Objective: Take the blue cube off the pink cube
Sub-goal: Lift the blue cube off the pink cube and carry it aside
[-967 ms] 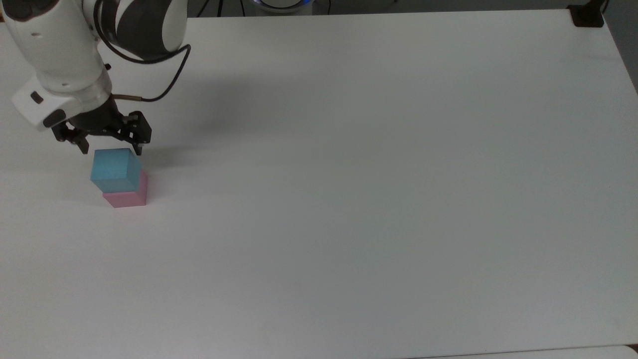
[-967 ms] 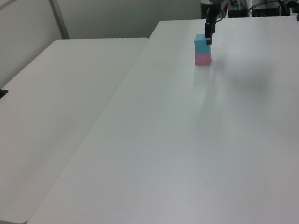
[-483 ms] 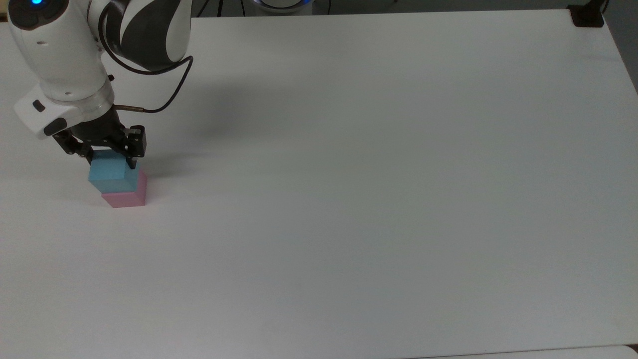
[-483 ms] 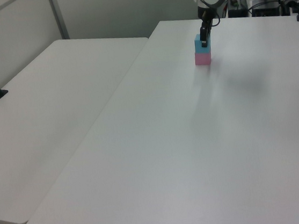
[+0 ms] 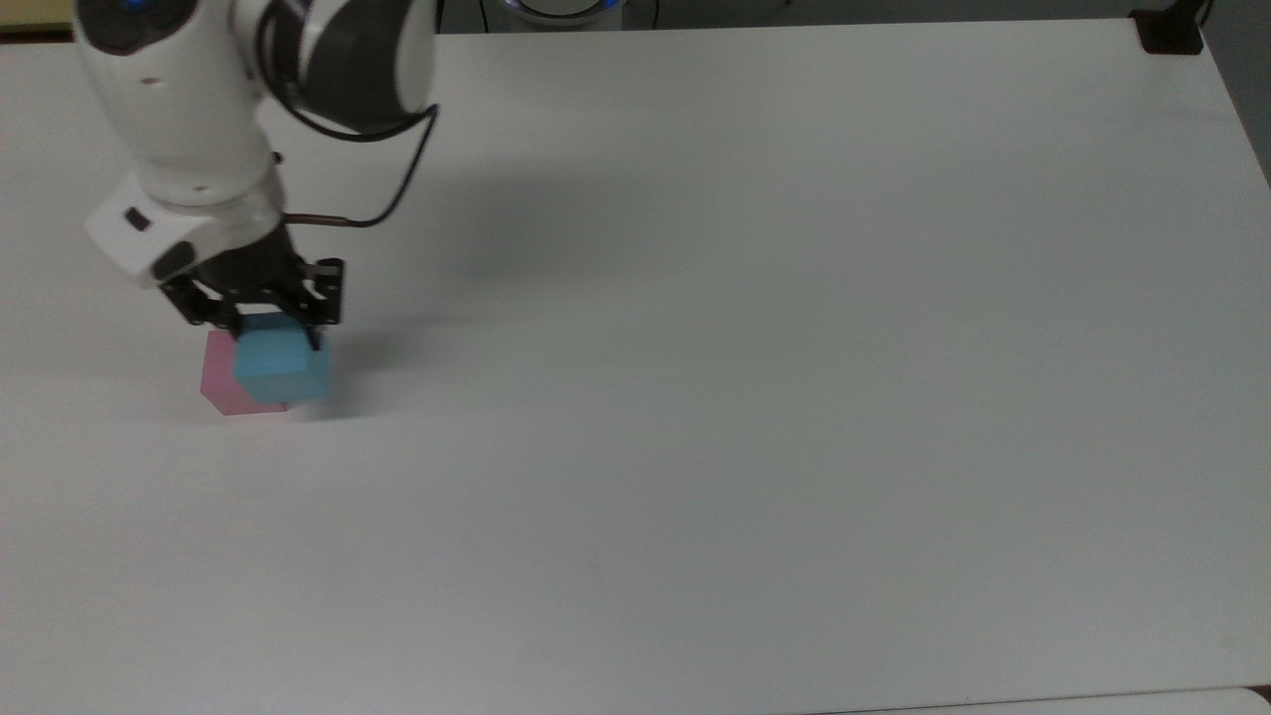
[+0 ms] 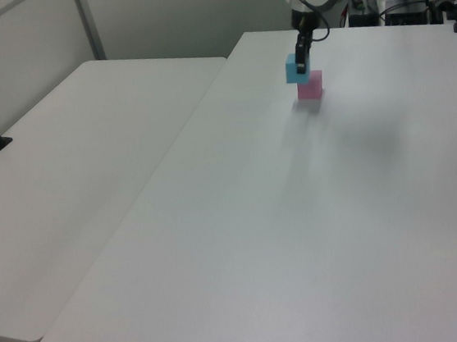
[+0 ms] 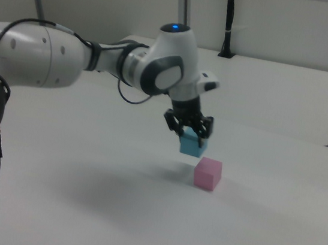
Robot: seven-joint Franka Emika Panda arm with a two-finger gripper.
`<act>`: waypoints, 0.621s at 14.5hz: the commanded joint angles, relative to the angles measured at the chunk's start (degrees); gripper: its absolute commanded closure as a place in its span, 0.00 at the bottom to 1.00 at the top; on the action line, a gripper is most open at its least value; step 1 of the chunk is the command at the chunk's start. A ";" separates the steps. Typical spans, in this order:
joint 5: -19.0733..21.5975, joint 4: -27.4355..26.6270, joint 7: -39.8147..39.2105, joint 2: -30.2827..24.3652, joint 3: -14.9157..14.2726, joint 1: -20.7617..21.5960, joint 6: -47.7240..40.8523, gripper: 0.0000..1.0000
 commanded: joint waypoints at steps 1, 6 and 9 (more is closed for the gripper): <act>0.13 -3.49 8.48 -1.71 -0.62 8.78 -0.95 0.73; -2.06 -7.19 15.88 1.10 -0.71 16.27 4.75 0.65; -2.25 -7.37 15.45 0.40 -0.71 15.74 4.51 0.12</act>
